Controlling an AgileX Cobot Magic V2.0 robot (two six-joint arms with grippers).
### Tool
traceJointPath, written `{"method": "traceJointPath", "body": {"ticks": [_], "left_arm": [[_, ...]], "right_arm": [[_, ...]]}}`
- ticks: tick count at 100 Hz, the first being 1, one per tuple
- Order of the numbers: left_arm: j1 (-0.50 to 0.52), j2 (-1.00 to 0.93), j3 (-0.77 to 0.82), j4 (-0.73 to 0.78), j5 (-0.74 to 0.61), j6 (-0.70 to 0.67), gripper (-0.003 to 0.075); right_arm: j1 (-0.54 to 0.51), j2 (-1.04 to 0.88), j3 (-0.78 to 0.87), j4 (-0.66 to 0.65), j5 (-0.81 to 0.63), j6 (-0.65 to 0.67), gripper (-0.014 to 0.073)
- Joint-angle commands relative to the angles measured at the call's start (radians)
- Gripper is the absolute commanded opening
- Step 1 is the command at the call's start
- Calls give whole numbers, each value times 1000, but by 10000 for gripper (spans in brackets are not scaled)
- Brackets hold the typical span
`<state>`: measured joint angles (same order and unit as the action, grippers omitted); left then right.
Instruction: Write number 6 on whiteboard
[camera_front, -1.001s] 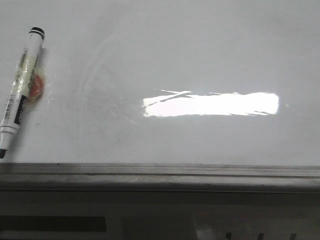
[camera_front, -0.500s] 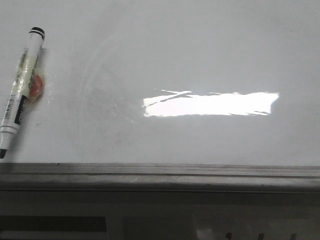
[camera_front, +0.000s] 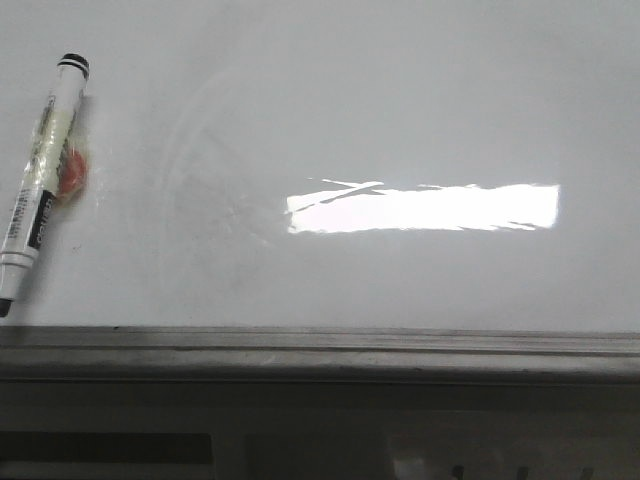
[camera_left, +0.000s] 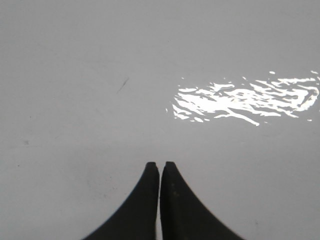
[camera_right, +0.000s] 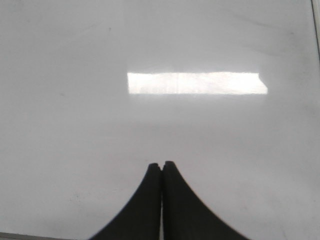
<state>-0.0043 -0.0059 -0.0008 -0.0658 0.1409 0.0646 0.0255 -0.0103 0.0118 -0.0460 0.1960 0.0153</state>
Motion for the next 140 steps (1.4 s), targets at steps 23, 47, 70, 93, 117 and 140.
{"method": "traceJointPath", "body": {"ticks": [23,47,70,93,117,140], "left_arm": [[2,48,-132,-57,63,-7,-21],[2,199,-262,-43,138,13,-20],[2,219,-264,-52,142,13,144],[2,223,-233,-56,10,15,484],[-33,223,-233,-81,-39,15,484],[-179,227,-233,-103,-27,15,483]], "right_arm": [[-6,64,-111,97,42,-7,-64],[-6,216,-230,127,121,-7,-64],[-6,232,-235,127,103,-7,-64],[-6,232,-235,125,101,-7,-64],[-6,232,-235,125,101,-7,-64],[-6,232,-235,125,101,-7,-64]]}}
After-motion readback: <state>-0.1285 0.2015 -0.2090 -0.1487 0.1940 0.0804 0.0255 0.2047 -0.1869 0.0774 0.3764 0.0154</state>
